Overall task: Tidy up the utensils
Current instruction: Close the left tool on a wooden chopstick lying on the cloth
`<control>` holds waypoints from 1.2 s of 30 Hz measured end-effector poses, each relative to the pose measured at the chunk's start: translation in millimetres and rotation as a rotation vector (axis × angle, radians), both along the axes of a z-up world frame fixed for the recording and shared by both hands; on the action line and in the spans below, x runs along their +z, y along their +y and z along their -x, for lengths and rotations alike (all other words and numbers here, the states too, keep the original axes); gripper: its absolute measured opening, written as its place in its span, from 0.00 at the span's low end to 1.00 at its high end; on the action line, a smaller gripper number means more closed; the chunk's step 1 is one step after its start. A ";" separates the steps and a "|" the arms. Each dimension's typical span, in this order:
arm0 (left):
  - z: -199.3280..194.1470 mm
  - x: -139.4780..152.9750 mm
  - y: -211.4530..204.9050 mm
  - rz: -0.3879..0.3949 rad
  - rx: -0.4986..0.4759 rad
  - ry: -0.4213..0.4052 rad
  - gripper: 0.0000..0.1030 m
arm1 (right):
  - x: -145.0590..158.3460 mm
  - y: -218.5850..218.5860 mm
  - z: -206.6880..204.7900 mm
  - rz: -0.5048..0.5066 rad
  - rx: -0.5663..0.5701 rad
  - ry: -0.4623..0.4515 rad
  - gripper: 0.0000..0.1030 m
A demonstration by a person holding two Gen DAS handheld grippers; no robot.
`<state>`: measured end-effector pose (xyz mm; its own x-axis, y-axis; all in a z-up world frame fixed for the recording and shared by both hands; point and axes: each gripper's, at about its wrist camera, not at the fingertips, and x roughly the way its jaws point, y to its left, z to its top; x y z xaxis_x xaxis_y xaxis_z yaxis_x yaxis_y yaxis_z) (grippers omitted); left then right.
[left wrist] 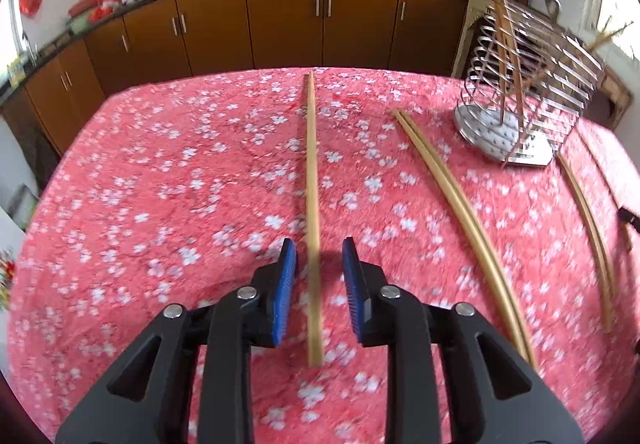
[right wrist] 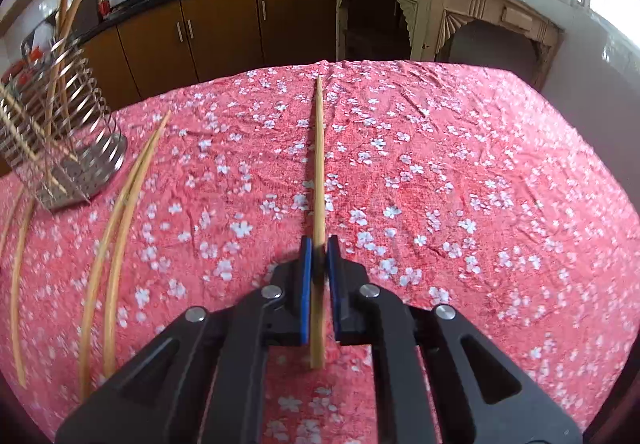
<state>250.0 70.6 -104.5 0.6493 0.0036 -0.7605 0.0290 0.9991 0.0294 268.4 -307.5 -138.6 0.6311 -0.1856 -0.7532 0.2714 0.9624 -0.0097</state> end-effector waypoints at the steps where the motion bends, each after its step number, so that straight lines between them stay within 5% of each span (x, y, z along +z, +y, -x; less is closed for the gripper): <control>1: 4.1 -0.4 1.0 0.004 -0.002 0.001 0.35 | 0.0 0.9 4.8 -0.003 0.007 0.001 0.17; 16: 31.9 -3.8 -3.5 -0.017 -0.015 0.002 0.35 | -1.8 2.8 32.0 -0.019 0.016 -0.005 0.17; 18: 32.9 -2.9 -4.3 -0.025 -0.008 0.001 0.29 | -1.5 2.4 31.0 -0.015 0.021 -0.004 0.11; 20: 34.9 -1.8 -4.3 -0.033 0.002 -0.001 0.10 | -1.3 3.5 31.4 -0.011 0.023 -0.004 0.08; 26: 46.4 -0.1 -2.7 -0.019 -0.012 -0.005 0.07 | 1.0 3.5 40.3 -0.025 0.013 -0.023 0.07; 36: 86.5 56.7 6.8 0.037 -0.024 -0.194 0.07 | 53.6 10.6 85.4 0.052 0.023 -0.204 0.07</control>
<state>163.5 77.3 -47.8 0.7835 -0.0393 -0.6201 0.0504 0.9987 0.0003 183.0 -296.9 -85.0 0.7738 -0.2051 -0.5993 0.2513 0.9679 -0.0068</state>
